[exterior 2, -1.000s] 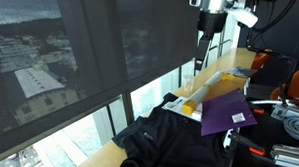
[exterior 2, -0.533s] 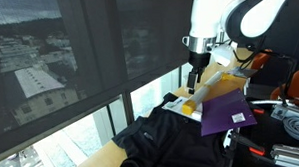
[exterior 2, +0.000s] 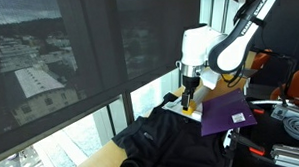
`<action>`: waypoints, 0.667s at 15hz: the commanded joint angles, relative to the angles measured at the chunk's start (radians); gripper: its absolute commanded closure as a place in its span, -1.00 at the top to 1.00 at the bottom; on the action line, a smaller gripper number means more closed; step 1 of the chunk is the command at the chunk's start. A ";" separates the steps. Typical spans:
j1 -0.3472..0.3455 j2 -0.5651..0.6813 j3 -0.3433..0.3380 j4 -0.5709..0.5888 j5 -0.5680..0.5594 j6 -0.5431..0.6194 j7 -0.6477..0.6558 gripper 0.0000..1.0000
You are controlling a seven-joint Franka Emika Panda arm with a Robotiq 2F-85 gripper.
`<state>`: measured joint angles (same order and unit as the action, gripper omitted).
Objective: Close the zip on the black jacket.
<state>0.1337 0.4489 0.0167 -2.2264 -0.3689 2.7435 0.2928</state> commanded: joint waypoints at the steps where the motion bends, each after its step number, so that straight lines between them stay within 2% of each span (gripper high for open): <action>1: 0.031 0.115 -0.037 0.089 0.034 0.031 -0.069 1.00; 10: -0.012 0.273 -0.024 0.228 0.149 -0.012 -0.205 1.00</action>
<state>0.1390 0.6815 -0.0149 -2.0504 -0.2679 2.7580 0.1464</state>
